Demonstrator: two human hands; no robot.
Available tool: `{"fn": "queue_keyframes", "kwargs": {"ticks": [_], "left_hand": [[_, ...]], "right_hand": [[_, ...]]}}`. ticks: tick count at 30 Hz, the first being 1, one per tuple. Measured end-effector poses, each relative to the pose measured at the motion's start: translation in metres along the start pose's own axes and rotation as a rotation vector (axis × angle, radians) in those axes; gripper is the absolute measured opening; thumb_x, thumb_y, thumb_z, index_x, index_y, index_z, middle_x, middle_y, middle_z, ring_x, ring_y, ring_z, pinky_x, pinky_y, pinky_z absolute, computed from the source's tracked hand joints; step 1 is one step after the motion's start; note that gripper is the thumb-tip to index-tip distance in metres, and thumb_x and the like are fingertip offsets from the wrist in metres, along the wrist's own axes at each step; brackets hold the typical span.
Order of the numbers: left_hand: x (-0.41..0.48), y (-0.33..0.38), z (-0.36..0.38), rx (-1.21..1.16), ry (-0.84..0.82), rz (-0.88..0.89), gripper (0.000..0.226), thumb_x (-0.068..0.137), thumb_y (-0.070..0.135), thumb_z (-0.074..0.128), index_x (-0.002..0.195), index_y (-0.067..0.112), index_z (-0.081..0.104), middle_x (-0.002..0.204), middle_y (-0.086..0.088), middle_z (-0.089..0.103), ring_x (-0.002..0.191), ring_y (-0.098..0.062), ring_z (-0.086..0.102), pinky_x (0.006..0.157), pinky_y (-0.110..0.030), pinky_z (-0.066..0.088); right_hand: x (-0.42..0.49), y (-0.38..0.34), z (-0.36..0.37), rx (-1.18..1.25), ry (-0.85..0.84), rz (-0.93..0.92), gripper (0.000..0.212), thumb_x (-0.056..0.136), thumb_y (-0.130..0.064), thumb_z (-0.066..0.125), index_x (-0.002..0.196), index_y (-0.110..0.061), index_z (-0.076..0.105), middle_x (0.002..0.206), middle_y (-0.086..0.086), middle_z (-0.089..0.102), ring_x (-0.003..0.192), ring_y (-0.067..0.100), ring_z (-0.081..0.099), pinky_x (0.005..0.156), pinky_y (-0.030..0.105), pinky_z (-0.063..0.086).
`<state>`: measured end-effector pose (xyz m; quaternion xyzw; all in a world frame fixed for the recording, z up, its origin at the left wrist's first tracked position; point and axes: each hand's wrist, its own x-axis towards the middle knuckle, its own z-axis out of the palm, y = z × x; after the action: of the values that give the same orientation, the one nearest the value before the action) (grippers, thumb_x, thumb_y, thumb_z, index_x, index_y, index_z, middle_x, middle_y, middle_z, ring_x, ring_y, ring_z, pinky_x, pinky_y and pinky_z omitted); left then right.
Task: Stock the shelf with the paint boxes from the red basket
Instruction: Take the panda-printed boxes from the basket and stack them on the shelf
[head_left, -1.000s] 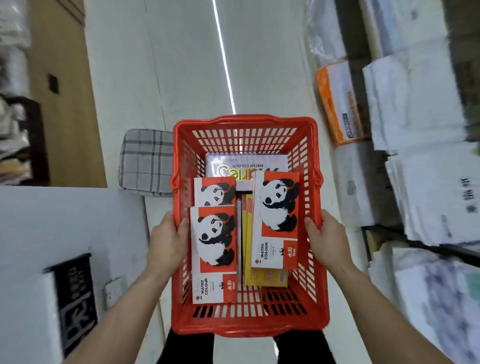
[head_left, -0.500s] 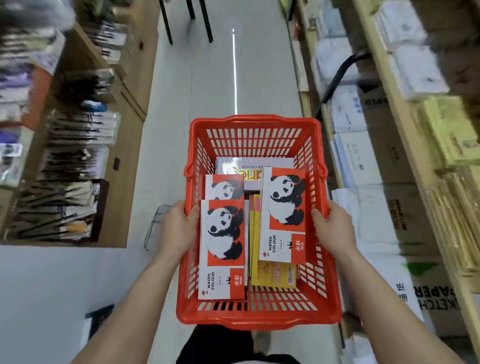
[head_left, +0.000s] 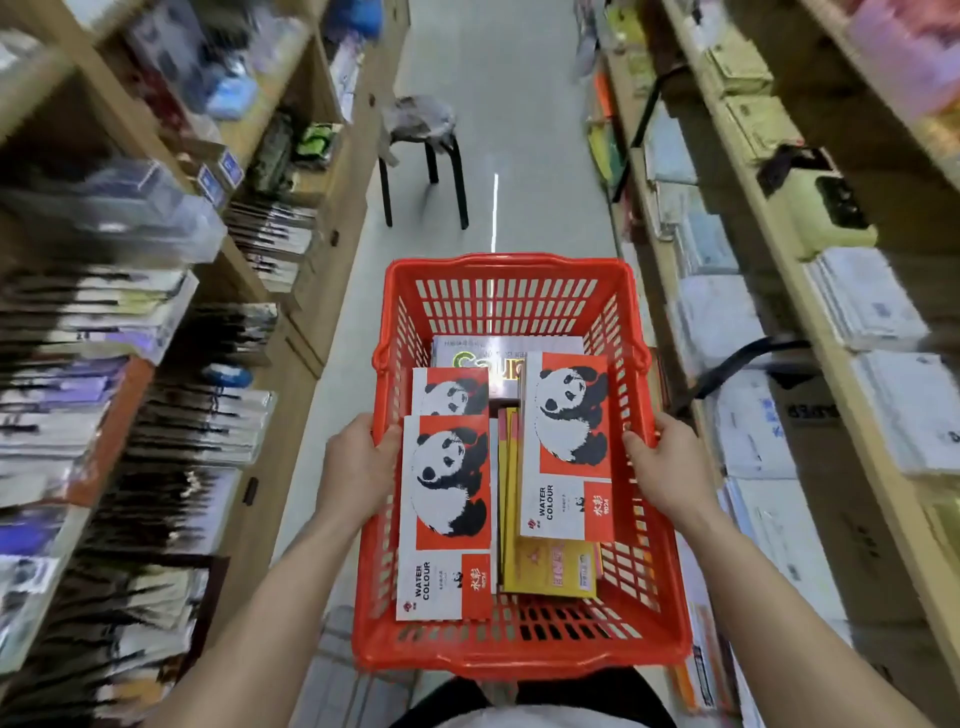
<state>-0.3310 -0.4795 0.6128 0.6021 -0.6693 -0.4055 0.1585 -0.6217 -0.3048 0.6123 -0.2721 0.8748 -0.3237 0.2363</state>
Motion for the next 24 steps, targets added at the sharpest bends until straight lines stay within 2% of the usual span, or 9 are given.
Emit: {"fn": "queue_keyframes", "kwargs": {"ticks": [4,6,11,14,18,20,22,24], "left_hand": [[0.108,0.029,-0.013,0.02,0.056,-0.015,0.019,0.101,0.041,0.056,0.103,0.025,0.067,0.094,0.002,0.078,0.08,-0.022,0.075,0.076,-0.047,0.062],[0.164,0.046,-0.019,0.016,0.088,-0.04,0.018,0.101,0.04,0.057,0.103,0.025,0.067,0.094,0.002,0.078,0.081,-0.023,0.075,0.076,-0.046,0.062],[0.297,0.095,-0.043,0.001,0.184,-0.056,0.013,0.101,0.026,0.061,0.104,0.019,0.071,0.092,-0.004,0.078,0.081,-0.026,0.074,0.073,-0.042,0.059],[0.374,0.125,-0.059,-0.03,0.192,-0.07,0.016,0.102,0.028,0.06,0.11,0.019,0.071,0.094,-0.003,0.079,0.08,-0.025,0.075,0.074,-0.046,0.062],[0.493,0.153,-0.08,-0.039,0.187,-0.098,0.02,0.103,0.034,0.058,0.113,0.02,0.069,0.094,-0.001,0.079,0.077,-0.023,0.077,0.072,-0.046,0.064],[0.56,0.16,-0.088,-0.063,0.186,-0.096,0.021,0.103,0.032,0.058,0.116,0.019,0.07,0.093,0.0,0.078,0.077,-0.021,0.076,0.072,-0.045,0.064],[0.626,0.169,-0.095,-0.093,0.175,-0.085,0.019,0.103,0.031,0.059,0.114,0.021,0.071,0.09,0.005,0.077,0.073,-0.014,0.076,0.065,-0.036,0.063],[0.695,0.178,-0.103,-0.094,0.173,-0.072,0.015,0.102,0.027,0.06,0.111,0.023,0.072,0.083,0.014,0.074,0.064,0.0,0.071,0.051,-0.017,0.053]], "right_hand": [[0.106,-0.06,0.031,0.033,-0.047,-0.031,0.014,0.101,-0.016,0.064,0.113,-0.013,0.072,0.104,0.011,0.081,0.093,0.033,0.076,0.081,0.039,0.058],[0.165,-0.093,0.045,0.053,-0.076,-0.062,0.012,0.102,-0.016,0.063,0.112,-0.016,0.071,0.104,0.01,0.081,0.093,0.032,0.077,0.085,0.046,0.061],[0.305,-0.189,0.071,0.081,-0.149,-0.131,0.015,0.102,-0.014,0.061,0.112,-0.012,0.072,0.1,0.009,0.081,0.088,0.028,0.078,0.082,0.047,0.062],[0.383,-0.244,0.088,0.059,-0.135,-0.181,0.015,0.102,-0.015,0.062,0.112,-0.013,0.073,0.096,0.005,0.08,0.084,0.026,0.077,0.079,0.042,0.062],[0.492,-0.311,0.126,0.014,-0.106,-0.205,0.013,0.099,-0.015,0.064,0.105,-0.016,0.076,0.083,0.003,0.078,0.073,0.019,0.073,0.067,0.034,0.055],[0.548,-0.343,0.15,0.001,-0.097,-0.199,0.013,0.098,-0.014,0.065,0.103,-0.014,0.077,0.082,0.004,0.078,0.074,0.024,0.074,0.069,0.036,0.055],[0.599,-0.376,0.174,-0.006,-0.1,-0.193,0.012,0.097,-0.013,0.066,0.102,-0.011,0.077,0.082,0.007,0.078,0.076,0.029,0.074,0.07,0.037,0.055],[0.651,-0.409,0.196,-0.007,-0.093,-0.17,0.012,0.097,-0.012,0.066,0.102,-0.011,0.077,0.081,0.004,0.076,0.074,0.027,0.073,0.068,0.035,0.053]]}}
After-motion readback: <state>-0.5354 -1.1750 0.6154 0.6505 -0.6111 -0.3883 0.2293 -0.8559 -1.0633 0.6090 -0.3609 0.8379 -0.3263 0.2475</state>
